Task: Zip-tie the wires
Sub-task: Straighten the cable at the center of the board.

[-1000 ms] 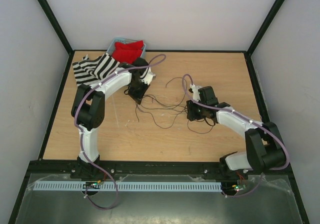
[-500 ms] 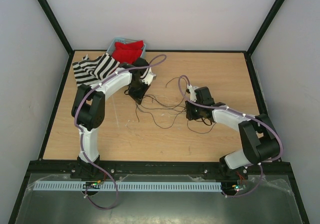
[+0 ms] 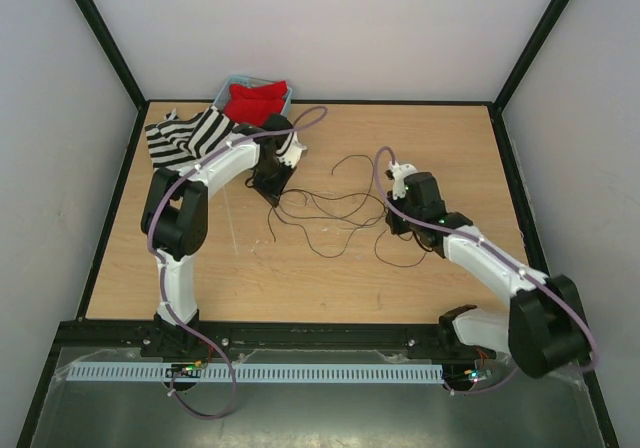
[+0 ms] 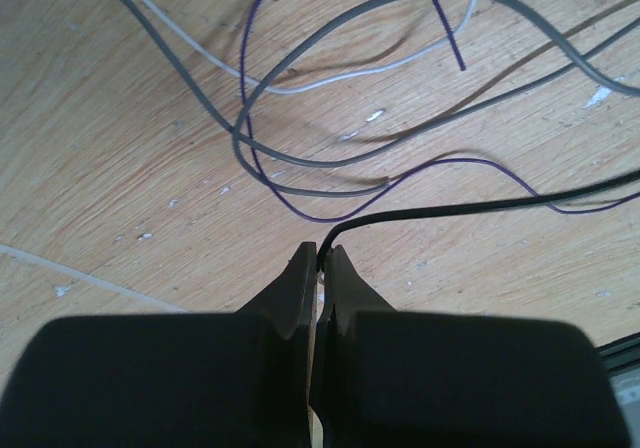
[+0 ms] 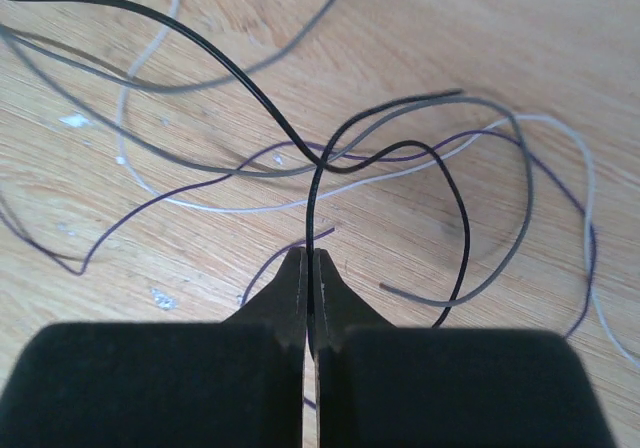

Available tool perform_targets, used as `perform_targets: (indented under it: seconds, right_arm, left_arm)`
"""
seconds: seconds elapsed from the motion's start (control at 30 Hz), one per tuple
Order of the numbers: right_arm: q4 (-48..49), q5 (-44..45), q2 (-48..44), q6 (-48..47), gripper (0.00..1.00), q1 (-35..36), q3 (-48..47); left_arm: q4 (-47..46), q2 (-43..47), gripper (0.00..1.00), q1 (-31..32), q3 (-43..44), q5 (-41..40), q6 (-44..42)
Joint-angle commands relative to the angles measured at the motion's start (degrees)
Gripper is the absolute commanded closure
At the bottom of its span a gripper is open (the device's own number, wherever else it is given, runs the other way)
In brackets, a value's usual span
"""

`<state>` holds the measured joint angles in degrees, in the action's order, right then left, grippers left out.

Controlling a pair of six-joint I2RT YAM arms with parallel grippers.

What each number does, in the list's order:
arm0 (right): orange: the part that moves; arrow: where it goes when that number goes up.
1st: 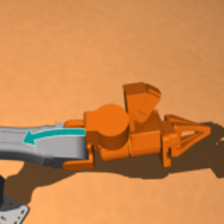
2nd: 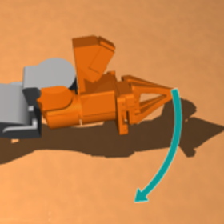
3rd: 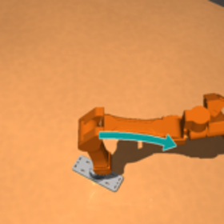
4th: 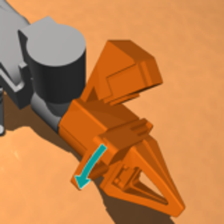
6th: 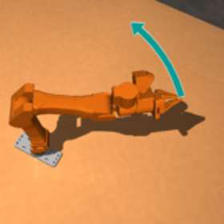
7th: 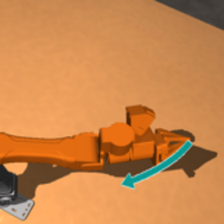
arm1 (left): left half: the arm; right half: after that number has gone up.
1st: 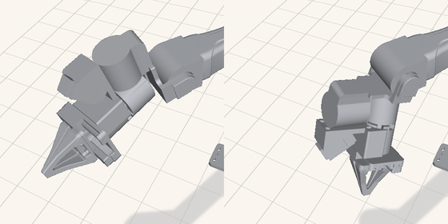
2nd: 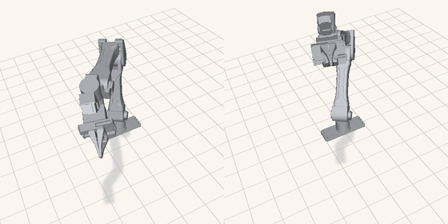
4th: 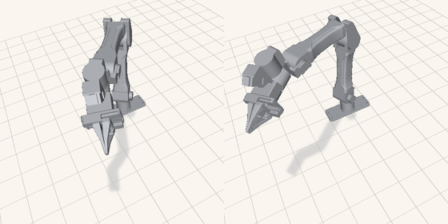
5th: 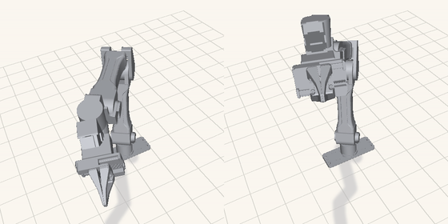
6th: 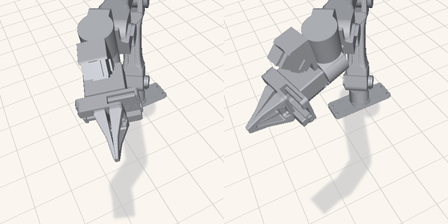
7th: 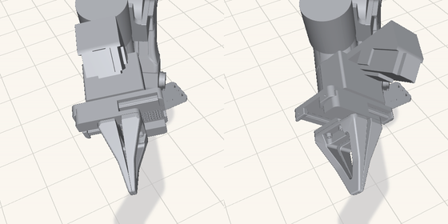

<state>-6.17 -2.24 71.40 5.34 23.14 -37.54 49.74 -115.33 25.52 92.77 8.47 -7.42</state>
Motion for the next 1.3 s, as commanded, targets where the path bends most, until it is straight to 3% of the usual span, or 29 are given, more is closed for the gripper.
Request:
perform_targets:
  seconds: [0.0,0.47,0.77,1.0,1.27]
  right_arm:
    - [-2.47,-1.66,-7.75,0.61,0.98,-1.11,1.92]
    - [-2.90,-12.63,-14.95,7.29,1.00,-17.47,-7.58]
    - [0.48,20.49,-12.51,8.09,1.00,-20.85,-8.24]
    - [5.97,37.84,-7.40,7.63,1.00,-21.87,-5.38]
    - [10.78,51.27,-0.14,6.47,1.00,-23.22,-2.17]
  left_arm:
    - [1.57,-0.96,1.00,-1.60,1.88,-1.04,0.50]
    - [1.49,-1.92,1.00,-1.67,1.98,-0.90,0.15]
    - [1.59,-1.54,1.00,0.50,1.37,-2.20,-1.52]
    - [1.83,-1.55,1.00,1.28,0.74,-5.20,-1.66]
    - [2.48,-2.25,1.00,1.76,0.86,-7.67,-1.83]
